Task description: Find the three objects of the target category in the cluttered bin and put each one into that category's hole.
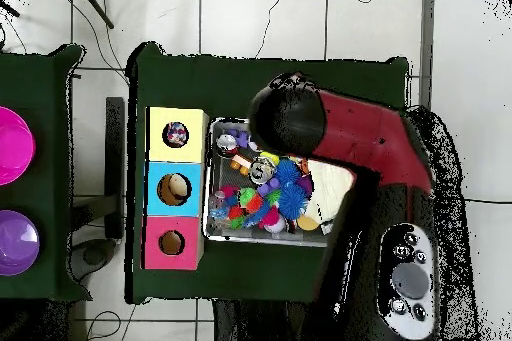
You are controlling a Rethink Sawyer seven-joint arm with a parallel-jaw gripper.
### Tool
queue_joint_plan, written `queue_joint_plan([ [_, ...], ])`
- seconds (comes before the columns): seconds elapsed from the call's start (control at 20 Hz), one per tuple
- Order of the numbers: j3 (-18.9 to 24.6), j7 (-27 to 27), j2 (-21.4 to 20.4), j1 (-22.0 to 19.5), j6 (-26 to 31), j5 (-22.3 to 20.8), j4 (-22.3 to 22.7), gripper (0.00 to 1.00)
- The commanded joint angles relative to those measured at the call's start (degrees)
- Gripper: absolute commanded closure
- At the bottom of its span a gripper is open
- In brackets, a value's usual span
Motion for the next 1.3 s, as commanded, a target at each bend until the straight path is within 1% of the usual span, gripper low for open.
queue_joint_plan([
  [0.05, 13.2, -29.1, 0.6, -5.5, 20.8, -5.5, -15.6, 1.0],
  [0.1, 13.5, -29.3, 0.7, -5.9, 20.9, -5.4, -15.9, 1.0],
  [0.3, 13.5, -28.7, -0.1, -5.8, 19.0, -5.5, -14.1, 1.0],
  [0.5, 13.3, -28.3, -0.6, -5.7, 18.4, -5.3, -13.0, 1.0],
  [0.7, 13.6, -27.8, -0.5, -5.9, 17.0, -5.8, -12.3, 1.0],
  [0.85, 14.0, -27.6, -1.0, -6.2, 15.5, -6.0, -10.6, 1.0],
  [0.95, 14.4, -27.5, -0.7, -6.4, 14.8, -6.3, -10.3, 1.0],
  [1.1, 14.9, -27.5, 0.0, -6.6, 13.7, -6.4, -10.3, 1.0],
  [1.3, 15.6, -27.2, 0.6, -6.6, 14.5, -7.2, -11.8, 1.0],
])
